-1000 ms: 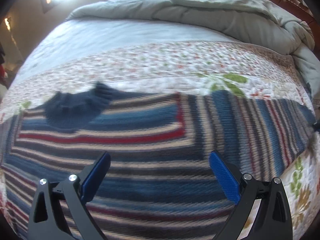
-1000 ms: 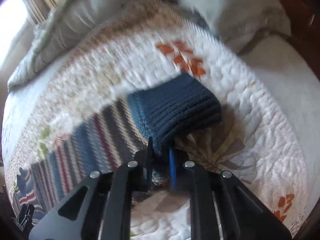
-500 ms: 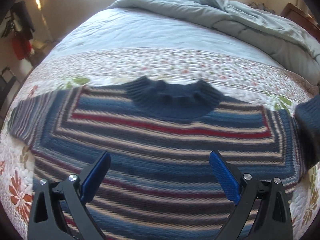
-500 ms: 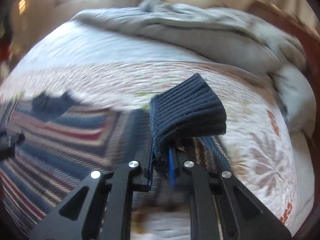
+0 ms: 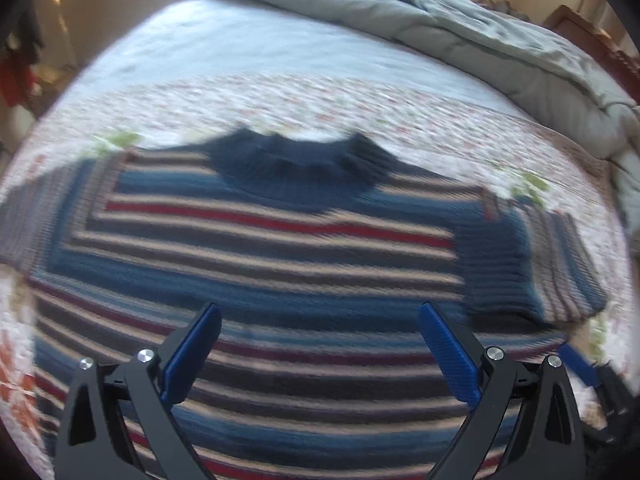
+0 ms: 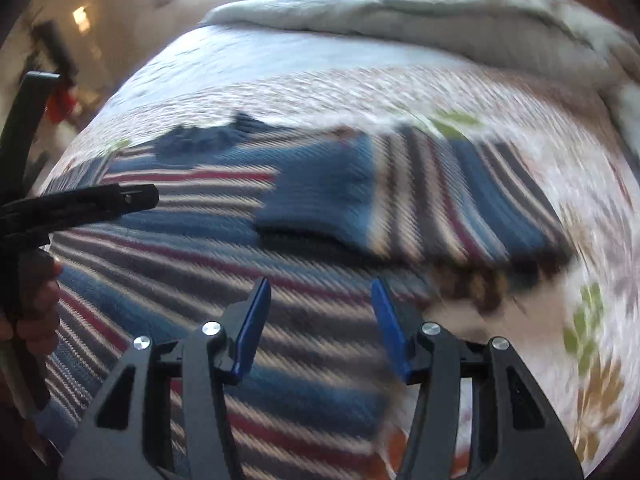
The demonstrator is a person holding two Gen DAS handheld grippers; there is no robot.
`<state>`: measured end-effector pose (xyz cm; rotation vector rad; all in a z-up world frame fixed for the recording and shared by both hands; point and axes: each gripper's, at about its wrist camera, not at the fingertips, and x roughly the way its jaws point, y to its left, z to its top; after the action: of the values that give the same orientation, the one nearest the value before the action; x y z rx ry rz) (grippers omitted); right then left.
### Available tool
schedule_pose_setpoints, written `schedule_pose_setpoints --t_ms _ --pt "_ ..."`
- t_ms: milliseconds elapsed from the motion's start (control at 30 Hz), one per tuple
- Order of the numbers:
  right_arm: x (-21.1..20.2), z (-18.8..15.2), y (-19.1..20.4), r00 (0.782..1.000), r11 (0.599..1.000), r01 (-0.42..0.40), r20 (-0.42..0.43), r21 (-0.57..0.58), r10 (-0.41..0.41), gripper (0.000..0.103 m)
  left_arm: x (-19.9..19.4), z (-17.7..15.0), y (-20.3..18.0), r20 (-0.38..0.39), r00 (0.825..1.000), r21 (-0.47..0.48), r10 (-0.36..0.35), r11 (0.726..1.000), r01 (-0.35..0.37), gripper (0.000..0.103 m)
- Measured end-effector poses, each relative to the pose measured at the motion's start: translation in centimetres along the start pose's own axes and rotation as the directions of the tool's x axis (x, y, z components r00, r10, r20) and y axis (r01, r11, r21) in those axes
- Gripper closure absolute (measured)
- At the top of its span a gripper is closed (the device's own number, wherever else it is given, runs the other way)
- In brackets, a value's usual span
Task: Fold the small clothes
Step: 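Lay the sleeve across the sweater body and open the right tool, then grasp the folded cuff with the left tool, straighten it, then release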
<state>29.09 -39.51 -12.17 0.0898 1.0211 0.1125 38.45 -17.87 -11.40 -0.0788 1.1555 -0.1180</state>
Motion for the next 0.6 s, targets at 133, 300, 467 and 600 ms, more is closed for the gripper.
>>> schedule_pose_setpoints --t_ms 133,300,467,600 --pt "-0.3 -2.3 -2.3 1.0 0.998 -0.003 -0.004 0.058 0.004 0.05 1.8 -0.3 -4.6 -0.101 0.983 0.01 -0.15 0.988 0.152 0.009" --pt "-0.2 -3.6 -4.1 1.0 0.998 -0.003 0.004 0.059 0.002 0.05 4.3 -0.4 -8.2 -0.197 0.947 -0.041 -0.253 0.967 0.25 0.015" --pt "-0.6 -4.7 -4.6 0.999 0.999 -0.014 0.034 0.047 0.012 0.05 5.6 0.1 -10.3 -0.197 0.931 -0.079 -0.306 0.952 0.296 0.015" --pt "-0.6 -5.1 -4.1 0.999 1.0 -0.011 0.046 0.023 0.01 0.05 6.5 0.8 -10.7 -0.185 0.918 -0.115 -0.351 0.935 0.335 0.031"
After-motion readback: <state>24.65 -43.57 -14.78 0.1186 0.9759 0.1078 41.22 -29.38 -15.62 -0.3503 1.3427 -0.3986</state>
